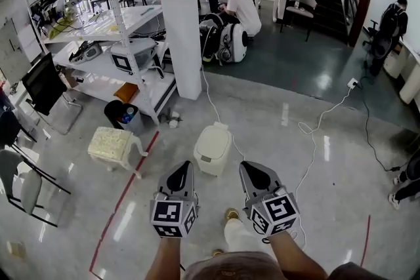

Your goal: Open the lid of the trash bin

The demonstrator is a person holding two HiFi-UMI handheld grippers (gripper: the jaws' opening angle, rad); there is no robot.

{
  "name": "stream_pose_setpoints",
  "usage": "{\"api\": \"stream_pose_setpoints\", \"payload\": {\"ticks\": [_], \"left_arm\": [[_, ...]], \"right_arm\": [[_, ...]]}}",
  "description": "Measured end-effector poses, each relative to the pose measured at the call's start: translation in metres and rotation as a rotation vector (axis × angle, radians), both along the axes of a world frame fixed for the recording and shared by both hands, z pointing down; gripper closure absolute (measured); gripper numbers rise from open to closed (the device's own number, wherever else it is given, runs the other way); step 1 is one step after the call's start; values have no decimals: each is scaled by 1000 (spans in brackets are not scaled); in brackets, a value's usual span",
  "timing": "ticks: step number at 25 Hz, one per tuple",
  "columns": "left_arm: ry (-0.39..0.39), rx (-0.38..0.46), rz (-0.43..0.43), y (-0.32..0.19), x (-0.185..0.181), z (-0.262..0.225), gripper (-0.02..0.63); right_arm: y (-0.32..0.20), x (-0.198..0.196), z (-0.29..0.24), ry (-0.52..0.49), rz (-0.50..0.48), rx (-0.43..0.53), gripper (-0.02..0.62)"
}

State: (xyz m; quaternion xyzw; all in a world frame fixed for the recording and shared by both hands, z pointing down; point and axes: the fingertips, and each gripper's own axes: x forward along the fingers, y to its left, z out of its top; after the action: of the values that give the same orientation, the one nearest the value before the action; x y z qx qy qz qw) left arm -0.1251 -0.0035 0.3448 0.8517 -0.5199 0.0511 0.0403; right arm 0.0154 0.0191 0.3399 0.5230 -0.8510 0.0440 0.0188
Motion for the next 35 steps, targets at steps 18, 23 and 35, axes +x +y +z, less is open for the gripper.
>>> {"api": "stream_pose_setpoints", "payload": {"ticks": [18,23,35], "left_arm": [[-10,-27,-48,-107,29,4,612],[-11,-21,-74,-140,40,1,612],[2,36,-134,-205,41,-23,612]], "right_arm": [[-124,38,-8,-24,-36,4,566],[-162,52,-9,-19,-62,7,566],[-229,56,-15,-20,-111,23,566]]}}
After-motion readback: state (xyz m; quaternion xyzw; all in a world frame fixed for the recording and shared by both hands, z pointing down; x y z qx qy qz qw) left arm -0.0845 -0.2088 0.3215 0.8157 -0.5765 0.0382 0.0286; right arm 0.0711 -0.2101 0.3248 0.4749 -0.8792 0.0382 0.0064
